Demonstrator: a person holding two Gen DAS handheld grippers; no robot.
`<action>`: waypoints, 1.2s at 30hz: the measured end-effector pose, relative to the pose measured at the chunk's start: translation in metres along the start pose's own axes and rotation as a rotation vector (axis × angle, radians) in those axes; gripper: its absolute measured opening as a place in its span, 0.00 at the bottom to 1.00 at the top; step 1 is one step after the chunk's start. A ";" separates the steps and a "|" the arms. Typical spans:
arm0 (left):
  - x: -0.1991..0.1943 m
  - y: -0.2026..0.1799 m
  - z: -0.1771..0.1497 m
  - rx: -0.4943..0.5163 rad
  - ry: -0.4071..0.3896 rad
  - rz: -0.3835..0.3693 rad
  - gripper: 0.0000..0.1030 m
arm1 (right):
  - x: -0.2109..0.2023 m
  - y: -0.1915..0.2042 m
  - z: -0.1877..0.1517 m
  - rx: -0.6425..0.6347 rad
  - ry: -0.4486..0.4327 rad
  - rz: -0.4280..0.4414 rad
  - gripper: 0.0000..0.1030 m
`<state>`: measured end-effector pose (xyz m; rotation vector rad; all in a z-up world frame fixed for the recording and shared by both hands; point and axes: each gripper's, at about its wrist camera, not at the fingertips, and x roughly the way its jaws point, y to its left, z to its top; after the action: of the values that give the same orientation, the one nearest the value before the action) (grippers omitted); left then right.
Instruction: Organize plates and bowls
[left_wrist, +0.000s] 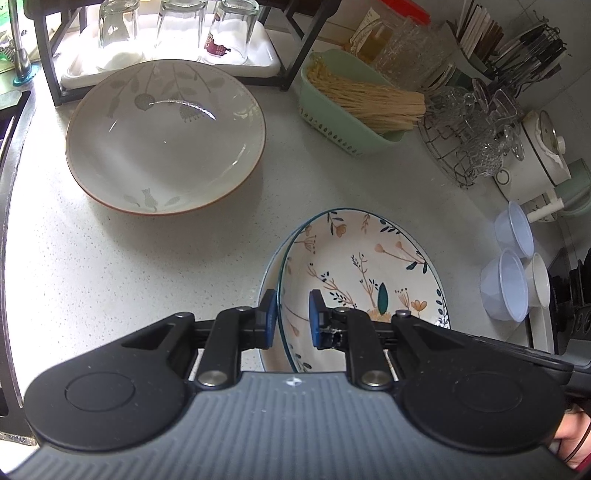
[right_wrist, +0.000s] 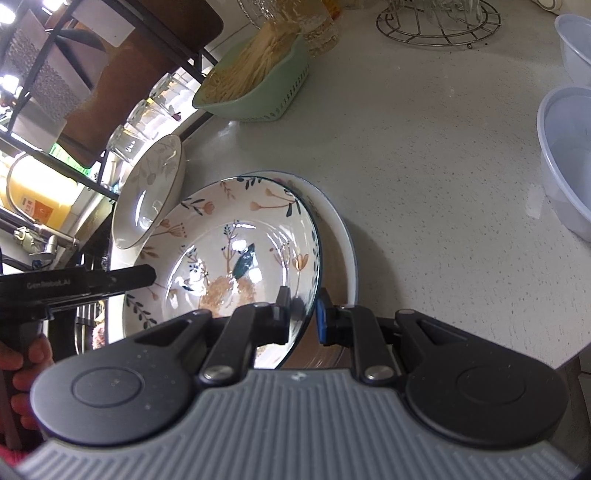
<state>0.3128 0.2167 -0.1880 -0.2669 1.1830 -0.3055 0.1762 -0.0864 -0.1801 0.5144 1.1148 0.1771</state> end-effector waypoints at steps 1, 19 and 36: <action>0.000 -0.001 0.000 0.001 0.000 0.005 0.19 | 0.001 0.000 0.001 -0.005 0.001 -0.002 0.17; 0.007 -0.004 -0.005 0.017 0.021 0.042 0.20 | 0.008 0.001 0.004 -0.003 0.001 -0.025 0.17; -0.009 0.010 -0.008 -0.099 -0.043 0.026 0.20 | 0.009 0.014 0.009 -0.109 -0.022 -0.083 0.18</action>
<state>0.3030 0.2291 -0.1869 -0.3422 1.1599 -0.2179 0.1899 -0.0737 -0.1774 0.3713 1.0963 0.1590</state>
